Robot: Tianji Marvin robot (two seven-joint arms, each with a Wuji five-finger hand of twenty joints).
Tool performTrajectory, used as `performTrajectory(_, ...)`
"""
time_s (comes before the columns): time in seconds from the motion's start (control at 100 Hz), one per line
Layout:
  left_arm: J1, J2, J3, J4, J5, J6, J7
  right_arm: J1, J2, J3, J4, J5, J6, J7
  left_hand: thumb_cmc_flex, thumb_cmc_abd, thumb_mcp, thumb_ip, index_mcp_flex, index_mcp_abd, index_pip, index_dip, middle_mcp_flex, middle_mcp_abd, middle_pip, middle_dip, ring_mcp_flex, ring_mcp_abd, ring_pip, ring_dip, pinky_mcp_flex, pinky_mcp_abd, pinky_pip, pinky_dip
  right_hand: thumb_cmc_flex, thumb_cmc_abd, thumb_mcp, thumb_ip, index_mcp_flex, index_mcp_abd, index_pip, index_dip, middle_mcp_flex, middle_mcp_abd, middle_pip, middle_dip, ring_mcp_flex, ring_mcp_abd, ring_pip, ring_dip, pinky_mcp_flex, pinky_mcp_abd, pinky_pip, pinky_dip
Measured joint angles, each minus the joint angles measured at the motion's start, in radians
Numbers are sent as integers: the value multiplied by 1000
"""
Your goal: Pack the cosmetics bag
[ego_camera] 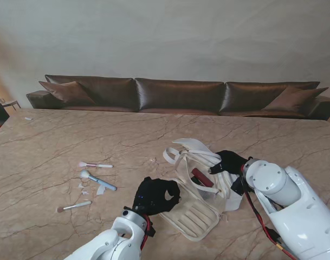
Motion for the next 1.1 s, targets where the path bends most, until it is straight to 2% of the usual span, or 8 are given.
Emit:
performTrajectory(0.14, 3, -9, 22, 27, -130, -14, -3, 15, -4, -11, 4, 8, 0, -4, 11, 1, -11, 0, -1, 56, -75, -40, -30, 39, -15, -99, -31, 8, -33, -5, -32, 1, -1, 0, 0, 0, 0, 0, 0, 0, 0, 0, 0, 0, 0, 0, 0, 0, 2, 0, 0, 0, 1, 0)
performTrajectory(0.32, -30, -43, 78, 91, -209, 10, 3, 19, -7, -18, 2, 14, 0, -10, 69, 28, -10, 0, -1, 136, -235, -66, -103, 78, -49, -163, -104, 21, -93, -51, -79, 2, -37, 0, 0, 0, 0, 0, 0, 0, 0, 0, 0, 0, 0, 0, 0, 0, 3, 0, 1, 0, 2, 0)
performTrajectory(0.51, -55, -92, 101, 135, -317, 16, 69, 20, -8, -19, 1, 16, -5, -11, 69, 47, -4, 0, -38, 153, -344, -62, -181, 79, -68, -190, -164, 25, -126, -78, -116, 2, -65, -1, 0, 0, 0, 0, 0, 0, 0, 0, 0, 0, 0, 0, 0, 0, 4, 0, 1, 0, 2, 0)
performTrajectory(0.69, -70, -127, 117, 154, -355, 24, 95, 20, -9, -22, 3, 21, -9, -14, 38, 57, 41, 0, -80, 162, -393, -36, -216, 79, -72, -194, -198, 24, -136, -89, -136, -1, -89, -13, 0, 0, 0, 0, 0, 0, 0, 0, 0, 0, 0, 0, 0, 0, 4, 0, 1, 0, 2, 0)
performTrajectory(0.76, -70, -140, 117, 157, -413, 25, 114, 20, -9, -25, 4, 23, -10, -19, 28, 59, 45, 24, -93, 164, -403, -23, -230, 79, -71, -194, -215, 24, -138, -89, -155, -1, -99, -14, 0, 0, 0, 0, 0, 0, 0, 0, 0, 0, 0, 0, 0, 0, 4, 0, 1, 0, 2, 0)
performTrajectory(0.99, -67, -168, 116, 153, -508, 39, 119, 26, -12, -38, 17, 32, -13, -27, -24, 76, 57, 35, -94, 176, -406, -17, -259, 83, -66, -173, -251, 24, -146, -90, -199, -1, -117, -16, 0, 0, 0, 0, 0, 0, 0, 0, 0, 0, 0, 0, 0, 0, 5, 0, 1, 0, 2, 0)
performTrajectory(1.01, -67, -171, 116, 153, -525, 39, 121, 26, -13, -38, 18, 33, -13, -28, -34, 84, 64, 53, -94, 189, -407, -11, -263, 89, -66, -173, -262, 25, -147, -90, -203, -1, -117, -16, 0, 0, 0, 0, 0, 0, 0, 0, 0, 0, 0, 0, 0, 0, 5, 0, 1, 0, 2, 0)
performTrajectory(1.1, -65, -182, 116, 155, -547, 37, 128, 27, -14, -39, 20, 33, -15, -29, -48, 99, 65, 72, -94, 191, -415, -10, -278, 91, -64, -172, -287, 32, -148, -91, -225, -1, -131, -16, 0, 0, 0, 0, 0, 0, 0, 0, 0, 0, 0, 0, 0, 0, 7, 0, 1, 0, 3, 0)
